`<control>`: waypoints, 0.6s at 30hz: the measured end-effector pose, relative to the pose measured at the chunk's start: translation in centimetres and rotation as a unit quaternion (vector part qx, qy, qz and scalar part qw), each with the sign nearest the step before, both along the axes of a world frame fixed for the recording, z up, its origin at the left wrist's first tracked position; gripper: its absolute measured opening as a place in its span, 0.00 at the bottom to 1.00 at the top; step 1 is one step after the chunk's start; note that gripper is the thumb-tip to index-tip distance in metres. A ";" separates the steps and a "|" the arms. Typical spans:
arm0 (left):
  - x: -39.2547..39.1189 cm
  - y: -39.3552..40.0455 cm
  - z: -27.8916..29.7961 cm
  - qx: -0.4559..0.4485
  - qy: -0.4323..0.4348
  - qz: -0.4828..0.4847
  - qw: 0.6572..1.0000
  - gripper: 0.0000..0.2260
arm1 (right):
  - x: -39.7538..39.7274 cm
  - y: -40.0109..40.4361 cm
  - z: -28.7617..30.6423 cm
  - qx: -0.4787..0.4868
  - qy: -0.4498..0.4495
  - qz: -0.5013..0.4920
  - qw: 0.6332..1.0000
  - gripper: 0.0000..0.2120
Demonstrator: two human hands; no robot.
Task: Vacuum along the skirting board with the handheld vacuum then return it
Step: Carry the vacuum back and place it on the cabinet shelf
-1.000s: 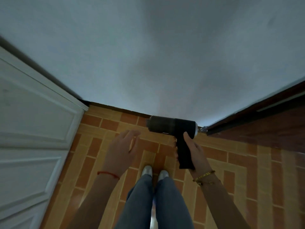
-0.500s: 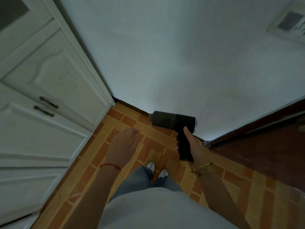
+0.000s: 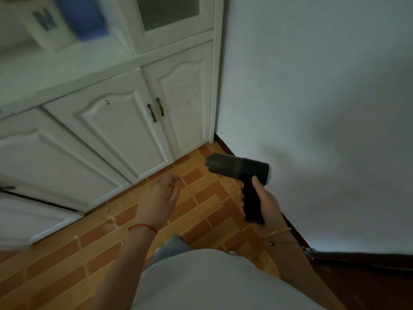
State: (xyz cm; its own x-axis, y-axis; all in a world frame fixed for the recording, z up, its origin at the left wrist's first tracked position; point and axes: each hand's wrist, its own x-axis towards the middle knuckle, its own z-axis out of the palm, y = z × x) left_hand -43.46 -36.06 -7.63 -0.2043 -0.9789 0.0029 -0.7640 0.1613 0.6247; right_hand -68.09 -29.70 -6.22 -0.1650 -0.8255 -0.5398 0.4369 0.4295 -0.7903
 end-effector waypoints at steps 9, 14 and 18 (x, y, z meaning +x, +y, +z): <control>18.4 1.9 -0.2 -0.010 -0.008 0.149 0.989 0.09 | 15.1 -4.5 -0.1 -0.020 -0.017 0.112 0.993 0.21; 29.7 3.6 0.3 -0.025 -0.021 0.213 0.976 0.08 | 26.1 -6.5 -0.5 -0.012 -0.058 0.165 0.985 0.21; 37.0 4.7 0.5 -0.024 -0.039 0.244 0.969 0.08 | 33.4 -8.0 -0.7 -0.020 -0.064 0.193 0.979 0.20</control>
State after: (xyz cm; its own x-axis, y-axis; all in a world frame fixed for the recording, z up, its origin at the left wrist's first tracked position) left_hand -6.46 -31.40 -7.15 0.2805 -0.9584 0.0532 -0.8008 -0.2031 0.5634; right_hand -34.69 -37.69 -6.90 0.2299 -0.8341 -0.5014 0.3453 0.5516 -0.7593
